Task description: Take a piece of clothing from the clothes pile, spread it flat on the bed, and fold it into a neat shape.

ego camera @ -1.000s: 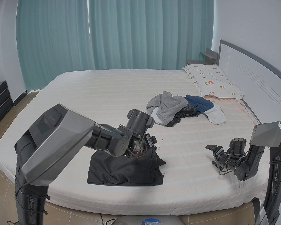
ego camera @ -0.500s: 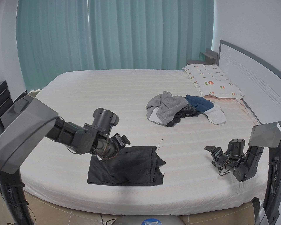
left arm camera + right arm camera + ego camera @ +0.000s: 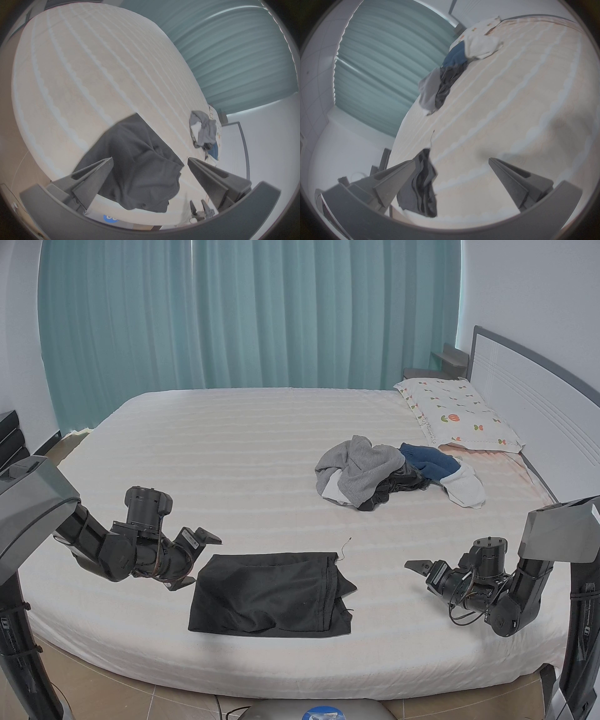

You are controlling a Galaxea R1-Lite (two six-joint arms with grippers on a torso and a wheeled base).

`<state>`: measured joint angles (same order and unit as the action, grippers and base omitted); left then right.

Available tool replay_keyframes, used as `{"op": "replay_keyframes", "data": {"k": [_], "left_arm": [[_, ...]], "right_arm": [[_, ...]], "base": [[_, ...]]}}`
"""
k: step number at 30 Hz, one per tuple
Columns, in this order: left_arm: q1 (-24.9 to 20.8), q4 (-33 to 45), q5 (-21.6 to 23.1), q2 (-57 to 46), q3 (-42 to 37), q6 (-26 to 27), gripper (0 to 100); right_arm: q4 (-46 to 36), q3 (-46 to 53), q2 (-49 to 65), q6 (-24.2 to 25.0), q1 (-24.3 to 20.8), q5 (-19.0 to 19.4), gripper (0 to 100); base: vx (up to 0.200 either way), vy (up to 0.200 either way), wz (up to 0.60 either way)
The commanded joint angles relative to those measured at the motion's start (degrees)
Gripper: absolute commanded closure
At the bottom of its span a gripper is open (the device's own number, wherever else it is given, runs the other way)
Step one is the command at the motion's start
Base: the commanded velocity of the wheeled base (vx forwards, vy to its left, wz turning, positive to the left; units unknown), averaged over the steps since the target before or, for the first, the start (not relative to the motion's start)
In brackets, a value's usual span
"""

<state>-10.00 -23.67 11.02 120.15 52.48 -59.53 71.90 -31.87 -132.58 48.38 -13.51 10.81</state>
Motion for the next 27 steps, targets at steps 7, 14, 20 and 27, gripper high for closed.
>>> {"op": "replay_keyframes", "data": {"k": [7,14,20,27], "left_arm": [[2.26,-1.37,-0.21,3.86,-0.71,0.38,0],[2.61,-1.29,-0.21,4.57,-0.8,0.2,0],[2.61,-1.2,-0.3,4.57,-0.89,0.02,0],[2.44,-1.2,-0.56,4.74,-0.89,0.2,0]], "right_arm": [[-13.45,-11.82,2.59,-5.41,-4.86,0.96,0],[-21.1,-20.87,-0.04,-6.46,-6.09,1.49,0],[-25.58,-26.49,-3.03,-8.39,-5.83,1.49,0],[-25.58,-27.02,-4.88,-12.09,-3.81,1.67,0]], "base": [[0.0,0.2,0.0],[0.0,0.2,0.0],[0.0,0.2,0.0],[0.0,0.029,0.0]]}}
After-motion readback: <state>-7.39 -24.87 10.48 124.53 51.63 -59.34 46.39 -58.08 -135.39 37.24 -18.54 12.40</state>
